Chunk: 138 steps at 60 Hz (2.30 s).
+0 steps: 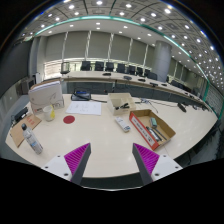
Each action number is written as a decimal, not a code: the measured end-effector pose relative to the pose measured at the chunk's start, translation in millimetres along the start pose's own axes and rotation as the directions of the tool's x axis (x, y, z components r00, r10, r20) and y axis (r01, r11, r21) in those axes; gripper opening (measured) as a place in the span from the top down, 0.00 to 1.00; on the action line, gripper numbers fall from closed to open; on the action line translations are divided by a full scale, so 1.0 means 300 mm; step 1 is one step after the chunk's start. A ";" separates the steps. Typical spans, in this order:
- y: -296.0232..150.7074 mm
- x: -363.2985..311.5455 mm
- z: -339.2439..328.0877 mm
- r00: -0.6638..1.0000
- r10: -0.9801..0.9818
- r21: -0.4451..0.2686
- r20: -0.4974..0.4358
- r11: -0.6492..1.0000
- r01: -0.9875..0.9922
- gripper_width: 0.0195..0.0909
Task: Pour water
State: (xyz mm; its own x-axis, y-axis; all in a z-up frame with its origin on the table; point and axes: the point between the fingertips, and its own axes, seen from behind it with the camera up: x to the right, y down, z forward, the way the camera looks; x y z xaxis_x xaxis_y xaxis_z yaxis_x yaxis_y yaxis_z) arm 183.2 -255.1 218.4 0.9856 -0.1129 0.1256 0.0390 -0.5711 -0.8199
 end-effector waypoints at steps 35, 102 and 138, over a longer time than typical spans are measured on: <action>0.266 -1.059 -0.033 0.969 -0.073 -0.012 0.235 0.997 0.078 0.07; -0.161 -1.161 0.433 0.991 -0.133 0.219 0.021 0.968 0.125 0.69; -0.691 -1.110 1.066 0.095 -0.890 -0.037 -0.446 0.125 0.991 0.70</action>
State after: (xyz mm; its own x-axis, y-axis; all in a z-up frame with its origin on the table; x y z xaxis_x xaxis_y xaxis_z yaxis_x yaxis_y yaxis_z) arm -100.6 160.7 167.9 -0.0140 0.1346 0.9908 0.9761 -0.2132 0.0428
